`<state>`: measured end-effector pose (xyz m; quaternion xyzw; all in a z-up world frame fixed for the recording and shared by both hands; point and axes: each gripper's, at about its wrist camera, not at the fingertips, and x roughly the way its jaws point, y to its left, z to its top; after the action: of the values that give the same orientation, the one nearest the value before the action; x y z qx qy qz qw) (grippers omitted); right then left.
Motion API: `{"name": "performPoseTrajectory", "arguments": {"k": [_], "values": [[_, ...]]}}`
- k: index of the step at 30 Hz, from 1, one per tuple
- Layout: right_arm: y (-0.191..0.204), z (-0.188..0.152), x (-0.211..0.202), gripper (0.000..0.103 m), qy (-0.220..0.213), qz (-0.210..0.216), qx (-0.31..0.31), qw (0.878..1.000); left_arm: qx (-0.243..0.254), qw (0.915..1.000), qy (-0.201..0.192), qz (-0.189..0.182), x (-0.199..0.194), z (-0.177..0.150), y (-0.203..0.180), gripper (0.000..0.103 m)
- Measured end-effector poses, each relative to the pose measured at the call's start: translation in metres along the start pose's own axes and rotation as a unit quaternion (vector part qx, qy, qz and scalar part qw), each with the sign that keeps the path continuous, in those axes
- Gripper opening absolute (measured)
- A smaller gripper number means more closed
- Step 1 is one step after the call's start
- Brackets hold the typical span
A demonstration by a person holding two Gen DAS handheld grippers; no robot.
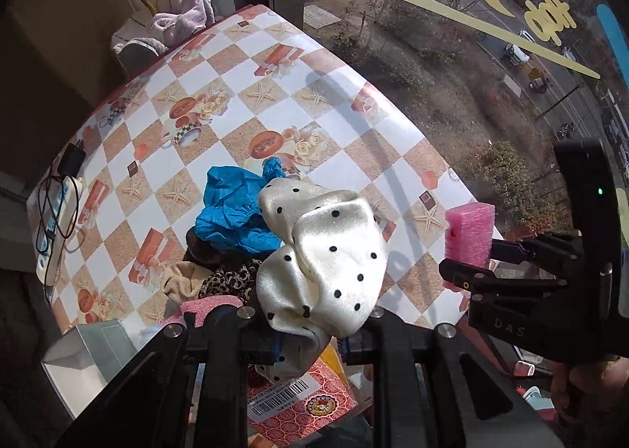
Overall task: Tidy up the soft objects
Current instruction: 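Carry the scrunchie with the left tool over the white box while the right tool carries the sponge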
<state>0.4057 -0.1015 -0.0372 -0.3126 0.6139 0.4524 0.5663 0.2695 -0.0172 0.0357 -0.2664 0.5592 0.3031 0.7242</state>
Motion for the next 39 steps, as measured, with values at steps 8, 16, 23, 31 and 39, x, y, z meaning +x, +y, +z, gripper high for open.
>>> {"name": "performPoseTrajectory", "arguments": {"k": [8,16,23,31,39], "values": [[-0.028,-0.013,0.001,0.049,0.012,0.022,-0.013,1.0,0.076,0.9964,0.034,-0.013,0.003,-0.029,-0.068,0.023],[-0.028,-0.024,0.004,0.049,0.031,0.034,-0.085,0.995,0.049,0.9978,0.044,0.003,-0.001,-0.06,-0.088,0.023],[-0.019,-0.043,0.009,0.049,0.053,0.048,-0.154,0.985,0.025,0.9977,0.063,-0.001,0.0,-0.091,-0.102,0.023],[-0.006,-0.063,0.01,0.049,0.061,0.05,-0.205,0.976,0.029,0.9976,0.063,-0.007,-0.007,-0.117,-0.101,0.023],[0.042,-0.099,0.017,0.049,0.087,0.084,-0.27,0.955,0.039,0.9984,0.042,-0.002,-0.03,-0.162,-0.065,0.023]]}}
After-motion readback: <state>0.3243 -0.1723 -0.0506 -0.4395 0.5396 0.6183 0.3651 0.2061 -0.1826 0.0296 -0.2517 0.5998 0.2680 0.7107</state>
